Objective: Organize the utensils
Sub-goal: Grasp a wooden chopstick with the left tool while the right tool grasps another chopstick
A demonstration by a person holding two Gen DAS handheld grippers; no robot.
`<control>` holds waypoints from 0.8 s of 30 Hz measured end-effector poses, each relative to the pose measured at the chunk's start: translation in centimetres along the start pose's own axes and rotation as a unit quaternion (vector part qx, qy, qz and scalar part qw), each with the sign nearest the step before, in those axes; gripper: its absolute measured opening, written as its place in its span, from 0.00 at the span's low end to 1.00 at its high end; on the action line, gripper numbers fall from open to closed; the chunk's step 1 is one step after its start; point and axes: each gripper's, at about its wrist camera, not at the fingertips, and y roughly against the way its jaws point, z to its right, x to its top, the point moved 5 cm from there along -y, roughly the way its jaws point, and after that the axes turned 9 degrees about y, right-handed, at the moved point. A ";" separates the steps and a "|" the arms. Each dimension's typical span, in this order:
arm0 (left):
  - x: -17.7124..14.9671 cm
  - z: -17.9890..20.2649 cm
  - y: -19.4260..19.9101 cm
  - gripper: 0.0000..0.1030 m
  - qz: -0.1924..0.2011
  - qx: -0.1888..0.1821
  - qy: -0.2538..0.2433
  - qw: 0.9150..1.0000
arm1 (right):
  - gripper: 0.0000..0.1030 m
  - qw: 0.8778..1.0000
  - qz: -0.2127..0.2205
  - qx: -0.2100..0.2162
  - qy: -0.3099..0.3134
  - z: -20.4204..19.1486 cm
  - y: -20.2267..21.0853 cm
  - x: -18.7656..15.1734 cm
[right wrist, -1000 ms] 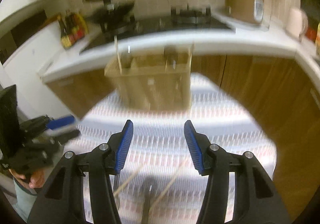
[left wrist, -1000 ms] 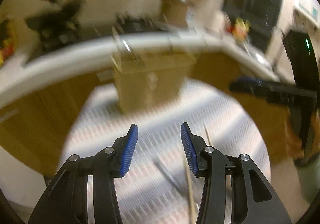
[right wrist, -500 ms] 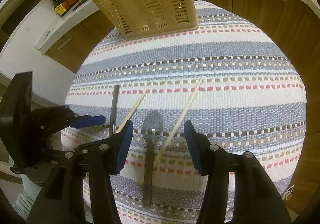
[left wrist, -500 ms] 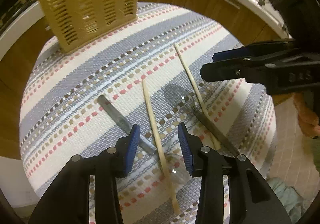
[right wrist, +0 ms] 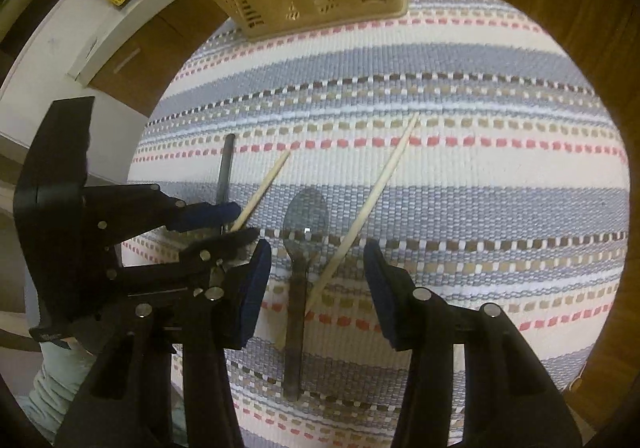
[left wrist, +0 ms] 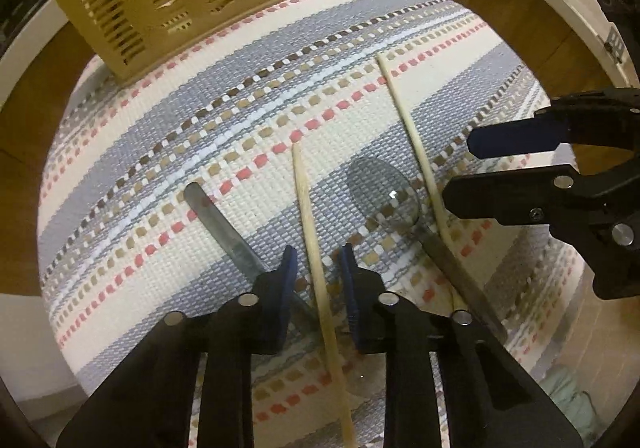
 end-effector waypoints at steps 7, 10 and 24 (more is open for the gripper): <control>-0.3 -0.7 0.3 0.04 0.019 0.007 0.047 0.999 | 0.43 1.000 0.002 -0.014 -0.020 0.7 -0.4 0.8; -0.1 -2.1 1.7 0.04 0.043 -0.040 0.092 0.994 | 0.35 0.999 -0.001 -0.026 -0.030 1.5 -0.9 1.6; -1.7 -10.2 5.5 0.04 0.096 -0.073 0.248 0.961 | 0.12 0.986 -0.055 -0.153 0.046 0.4 -4.3 3.1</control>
